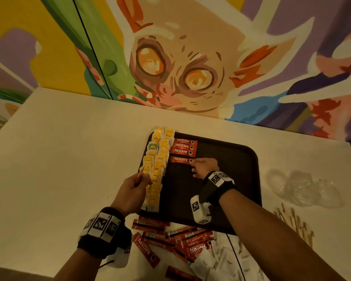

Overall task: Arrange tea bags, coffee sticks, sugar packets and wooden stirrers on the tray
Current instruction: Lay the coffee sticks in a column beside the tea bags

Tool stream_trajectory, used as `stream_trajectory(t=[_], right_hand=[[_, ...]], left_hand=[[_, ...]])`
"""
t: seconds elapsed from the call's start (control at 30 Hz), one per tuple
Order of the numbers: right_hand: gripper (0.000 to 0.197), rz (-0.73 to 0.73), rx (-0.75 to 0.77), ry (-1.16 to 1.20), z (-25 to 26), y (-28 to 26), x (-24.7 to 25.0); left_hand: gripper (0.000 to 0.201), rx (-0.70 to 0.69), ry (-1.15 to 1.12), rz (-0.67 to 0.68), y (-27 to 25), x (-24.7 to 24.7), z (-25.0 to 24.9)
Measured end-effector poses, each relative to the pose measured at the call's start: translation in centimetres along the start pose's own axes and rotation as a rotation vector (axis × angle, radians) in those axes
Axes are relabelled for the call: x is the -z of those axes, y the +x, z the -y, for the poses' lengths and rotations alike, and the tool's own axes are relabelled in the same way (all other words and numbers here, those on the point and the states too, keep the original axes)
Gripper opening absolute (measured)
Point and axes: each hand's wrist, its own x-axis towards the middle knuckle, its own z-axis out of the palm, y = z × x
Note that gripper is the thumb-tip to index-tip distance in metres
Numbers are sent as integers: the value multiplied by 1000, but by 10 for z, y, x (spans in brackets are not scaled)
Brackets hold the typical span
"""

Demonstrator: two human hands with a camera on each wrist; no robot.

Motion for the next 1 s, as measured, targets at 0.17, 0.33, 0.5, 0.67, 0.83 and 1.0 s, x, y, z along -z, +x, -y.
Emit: stream_trajectory(t=[0.17,0.33,0.5,0.67,0.83,1.0], right_hand=[[22,-41,22,-136,3,5,-3],[27,-25,42,-209,1,12,-9],[25,-72,25,-311,6,18,-14],[27,-60,0,-387,3,24,-19],[28,-81,-33,-424,6,30,-22],[26,-96,-16,-416,5,36,-23]], left_hand=[[33,12,-6,10,1,-2,0],[32,31,-7,16,1,-2,2],[31,42,-19,14,2,-1,6],[29,41,-3,16,2,0,7],[30,16,36,10,2,-2,5],[31,14,53,12,1,-1,4]])
